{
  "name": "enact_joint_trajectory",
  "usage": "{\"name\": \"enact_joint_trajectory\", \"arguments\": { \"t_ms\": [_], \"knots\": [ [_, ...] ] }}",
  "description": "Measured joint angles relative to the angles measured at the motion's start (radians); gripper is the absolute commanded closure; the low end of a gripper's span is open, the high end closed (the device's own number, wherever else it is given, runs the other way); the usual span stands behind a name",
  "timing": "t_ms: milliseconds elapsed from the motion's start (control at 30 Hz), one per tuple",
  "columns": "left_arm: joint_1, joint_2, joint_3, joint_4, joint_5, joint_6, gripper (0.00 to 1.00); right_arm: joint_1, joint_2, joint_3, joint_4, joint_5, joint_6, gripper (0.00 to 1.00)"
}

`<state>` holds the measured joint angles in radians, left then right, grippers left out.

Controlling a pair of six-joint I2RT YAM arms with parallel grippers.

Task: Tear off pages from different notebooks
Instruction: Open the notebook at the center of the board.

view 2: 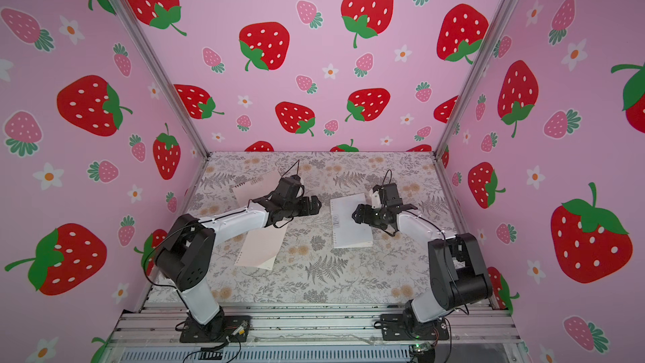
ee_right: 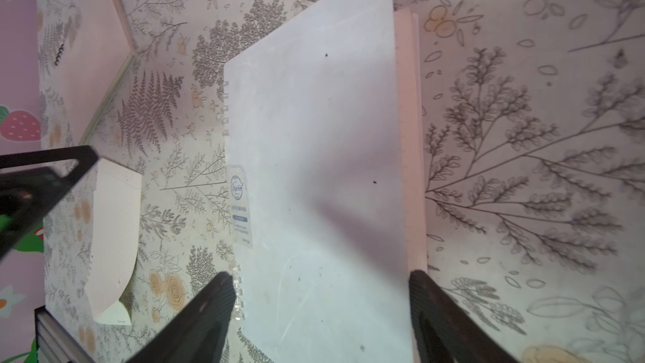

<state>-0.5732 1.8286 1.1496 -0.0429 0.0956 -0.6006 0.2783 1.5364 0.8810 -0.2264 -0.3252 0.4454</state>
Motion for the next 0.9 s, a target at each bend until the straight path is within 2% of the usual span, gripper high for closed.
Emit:
{"name": "enact_joint_trajectory", "arguments": {
  "t_ms": [100, 267, 400, 500, 600, 700, 833, 900],
  "knots": [
    [0.006, 0.043, -0.001, 0.026, 0.037, -0.026, 0.01, 0.008, 0.000, 0.000, 0.008, -0.033, 0.005, 0.52],
    [0.021, 0.045, -0.001, 0.089, 0.089, -0.053, 0.01, 0.045, -0.017, 0.000, 0.042, -0.093, 0.002, 0.65],
    [0.051, 0.040, -0.015, 0.140, 0.135, -0.069, 0.01, 0.088, -0.026, 0.005, 0.075, -0.127, 0.005, 0.89],
    [0.085, 0.016, -0.057, 0.181, 0.173, -0.078, 0.01, 0.134, -0.020, 0.041, 0.073, -0.126, 0.006, 0.98],
    [0.124, -0.020, -0.073, 0.166, 0.206, -0.056, 0.01, 0.210, 0.011, 0.143, 0.010, -0.046, -0.011, 1.00],
    [0.173, -0.064, -0.071, 0.123, 0.227, -0.017, 0.01, 0.307, 0.068, 0.264, -0.061, 0.092, -0.043, 1.00],
    [0.272, -0.138, -0.070, 0.057, 0.238, 0.029, 0.01, 0.418, 0.154, 0.390, -0.157, 0.277, -0.073, 0.91],
    [0.319, -0.172, -0.066, 0.020, 0.234, 0.051, 0.01, 0.454, 0.189, 0.431, -0.176, 0.322, -0.082, 0.84]
  ]
}}
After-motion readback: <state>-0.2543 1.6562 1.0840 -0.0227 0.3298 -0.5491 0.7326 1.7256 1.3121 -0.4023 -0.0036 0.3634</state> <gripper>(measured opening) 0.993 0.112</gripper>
